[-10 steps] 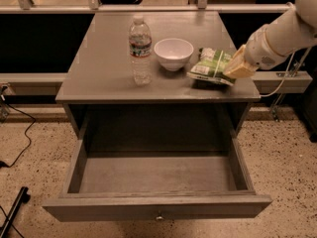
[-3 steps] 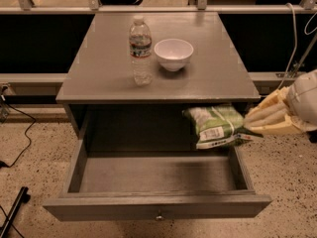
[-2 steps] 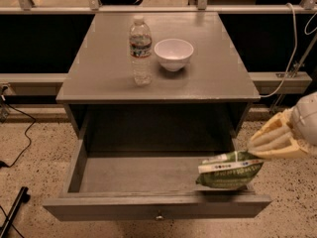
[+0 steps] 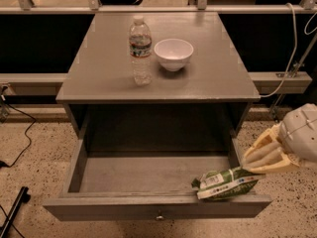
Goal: Place green jalapeno chip bag into top drawer
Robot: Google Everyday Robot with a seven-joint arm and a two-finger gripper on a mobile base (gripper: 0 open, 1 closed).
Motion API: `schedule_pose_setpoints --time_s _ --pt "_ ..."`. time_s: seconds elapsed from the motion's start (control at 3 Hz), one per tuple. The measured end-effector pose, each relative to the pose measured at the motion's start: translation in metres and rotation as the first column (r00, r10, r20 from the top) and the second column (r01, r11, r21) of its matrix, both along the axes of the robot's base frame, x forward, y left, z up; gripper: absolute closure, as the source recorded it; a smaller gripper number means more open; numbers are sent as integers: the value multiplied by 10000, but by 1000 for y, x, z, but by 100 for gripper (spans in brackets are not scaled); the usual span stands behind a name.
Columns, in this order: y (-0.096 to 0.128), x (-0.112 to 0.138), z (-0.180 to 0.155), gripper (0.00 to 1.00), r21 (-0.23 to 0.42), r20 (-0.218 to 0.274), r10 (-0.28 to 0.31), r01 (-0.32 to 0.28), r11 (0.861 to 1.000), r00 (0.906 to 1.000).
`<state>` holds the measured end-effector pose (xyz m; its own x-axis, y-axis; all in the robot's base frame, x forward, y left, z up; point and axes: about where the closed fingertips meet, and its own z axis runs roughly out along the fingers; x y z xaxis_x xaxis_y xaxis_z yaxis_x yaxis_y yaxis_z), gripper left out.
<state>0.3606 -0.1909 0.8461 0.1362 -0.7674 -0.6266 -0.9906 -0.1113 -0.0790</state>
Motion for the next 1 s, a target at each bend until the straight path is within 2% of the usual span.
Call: schedule_pose_setpoints --time_s 0.33,0.67,1.0 --pt "17 18 -16 100 392 -19 355 -354 9986 9994" --pt "35 40 -26 100 768 289 633 -654 9949 9976" --pt "46 57 -31 100 1080 844 591 -681 9918 9947"
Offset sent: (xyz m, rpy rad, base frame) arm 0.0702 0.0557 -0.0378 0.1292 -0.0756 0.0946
